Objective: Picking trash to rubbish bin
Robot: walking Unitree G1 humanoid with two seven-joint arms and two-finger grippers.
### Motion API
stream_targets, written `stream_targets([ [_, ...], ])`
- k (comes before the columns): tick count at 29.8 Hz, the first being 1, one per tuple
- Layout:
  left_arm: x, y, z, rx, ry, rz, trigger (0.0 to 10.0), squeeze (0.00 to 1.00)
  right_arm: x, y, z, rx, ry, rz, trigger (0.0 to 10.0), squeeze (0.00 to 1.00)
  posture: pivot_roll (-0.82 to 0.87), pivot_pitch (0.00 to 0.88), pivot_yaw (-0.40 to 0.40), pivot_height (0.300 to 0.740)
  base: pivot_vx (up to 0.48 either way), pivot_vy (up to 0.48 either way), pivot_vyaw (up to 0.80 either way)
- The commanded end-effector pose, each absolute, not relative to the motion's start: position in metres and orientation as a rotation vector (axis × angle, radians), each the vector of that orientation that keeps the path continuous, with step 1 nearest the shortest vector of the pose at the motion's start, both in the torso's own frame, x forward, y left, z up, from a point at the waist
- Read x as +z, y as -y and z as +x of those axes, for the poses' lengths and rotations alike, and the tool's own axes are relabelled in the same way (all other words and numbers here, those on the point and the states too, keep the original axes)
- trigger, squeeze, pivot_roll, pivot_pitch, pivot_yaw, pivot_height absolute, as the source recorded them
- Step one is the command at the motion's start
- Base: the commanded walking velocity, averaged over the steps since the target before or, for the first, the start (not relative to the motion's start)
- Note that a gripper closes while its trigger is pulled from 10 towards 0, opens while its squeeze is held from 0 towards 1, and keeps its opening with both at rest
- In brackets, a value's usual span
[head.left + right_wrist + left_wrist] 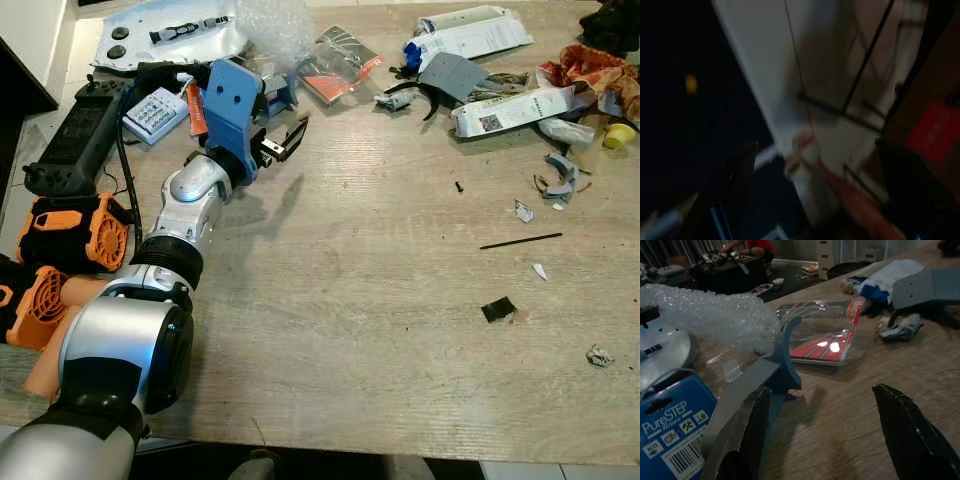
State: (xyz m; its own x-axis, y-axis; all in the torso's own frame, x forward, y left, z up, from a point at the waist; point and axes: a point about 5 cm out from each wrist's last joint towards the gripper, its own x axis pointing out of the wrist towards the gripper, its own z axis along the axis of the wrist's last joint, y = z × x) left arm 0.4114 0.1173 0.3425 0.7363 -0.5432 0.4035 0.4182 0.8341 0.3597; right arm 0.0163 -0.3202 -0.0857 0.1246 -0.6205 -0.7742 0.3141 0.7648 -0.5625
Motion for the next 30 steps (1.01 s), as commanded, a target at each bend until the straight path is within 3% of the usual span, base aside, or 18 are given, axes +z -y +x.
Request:
stream_targets([
  [1,0.342,-0.123,0.412,-0.513,0.521,0.305,10.0,0.0,-0.087,0.318,0.009,-0.7,-1.268,-0.278,10.0,0.0,-0.24,0.617,0.161,0.74,0.0,0.0,0.0],
  [8,0.341,-0.135,0.417,-0.327,0.488,0.396,10.0,0.0,-0.088,0.304,0.047,-0.607,-1.116,-0.223,10.0,0.0,-0.24,0.636,0.165,0.74,0.0,0.0,0.0],
  [30,0.343,-0.138,0.419,-0.29,0.447,0.354,10.0,0.0,-0.089,0.302,0.036,-0.597,-1.102,-0.216,10.0,0.0,-0.27,0.678,0.166,0.74,0.0,0.0,0.0],
])
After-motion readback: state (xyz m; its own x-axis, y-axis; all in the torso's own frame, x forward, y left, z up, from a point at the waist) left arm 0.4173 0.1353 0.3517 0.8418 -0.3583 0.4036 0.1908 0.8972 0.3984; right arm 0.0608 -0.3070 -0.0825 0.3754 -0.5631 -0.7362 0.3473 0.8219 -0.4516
